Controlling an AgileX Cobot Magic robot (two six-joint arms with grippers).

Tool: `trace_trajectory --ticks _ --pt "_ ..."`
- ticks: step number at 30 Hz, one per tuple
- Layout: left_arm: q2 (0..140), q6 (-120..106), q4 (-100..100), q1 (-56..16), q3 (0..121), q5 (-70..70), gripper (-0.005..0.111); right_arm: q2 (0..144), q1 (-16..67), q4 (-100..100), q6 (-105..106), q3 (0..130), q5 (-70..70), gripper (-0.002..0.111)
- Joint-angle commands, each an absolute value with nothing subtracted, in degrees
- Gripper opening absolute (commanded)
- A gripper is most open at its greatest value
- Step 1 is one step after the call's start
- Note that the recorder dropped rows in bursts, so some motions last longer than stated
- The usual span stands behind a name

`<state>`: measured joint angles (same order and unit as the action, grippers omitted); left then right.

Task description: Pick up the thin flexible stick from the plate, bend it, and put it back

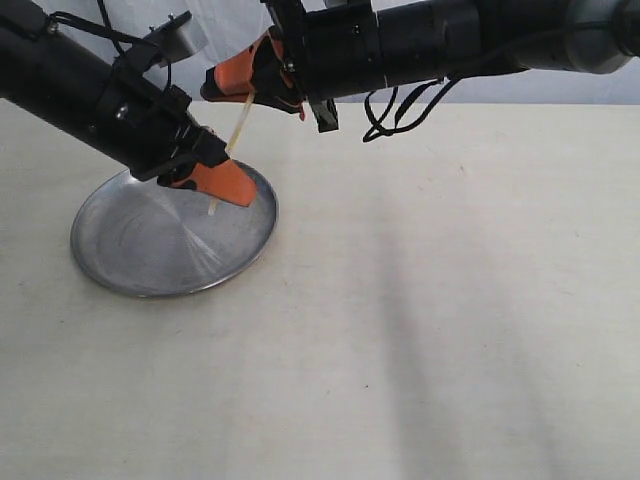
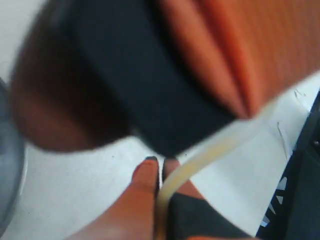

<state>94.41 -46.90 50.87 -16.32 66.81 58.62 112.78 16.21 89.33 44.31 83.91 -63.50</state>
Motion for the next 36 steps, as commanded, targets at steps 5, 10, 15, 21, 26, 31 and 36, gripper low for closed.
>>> trace_trajectory --ticks 5,10,15,21,26,31,36 --pt "94.7 -43.4 49.3 -16.2 66.9 52.2 0.000 109.6 16.1 89.4 45.0 83.9 -68.1 -0.001" --pt "94.7 -44.1 54.4 -16.2 66.9 56.7 0.000 109.6 16.1 84.2 45.0 83.9 -64.2 -0.001" --pt "94.7 -45.4 57.0 -16.2 66.9 59.7 0.000 109.6 16.1 82.3 45.0 83.9 -61.5 -0.001" --pt "94.7 -46.7 59.3 -16.2 66.9 62.5 0.000 109.6 16.1 77.8 43.6 83.9 -59.1 -0.001" --pt "94.7 -46.9 60.8 -16.2 66.9 65.2 0.000 109.6 16.1 74.6 42.5 83.9 -57.5 -0.001" --pt "94.7 -47.5 63.0 -16.2 66.9 68.5 0.000 109.9 16.1 71.2 39.4 83.9 -55.5 -0.001" --pt "94.7 -48.7 64.9 -17.2 66.9 70.0 0.000 112.6 16.1 70.0 38.6 83.9 -55.6 -0.001"
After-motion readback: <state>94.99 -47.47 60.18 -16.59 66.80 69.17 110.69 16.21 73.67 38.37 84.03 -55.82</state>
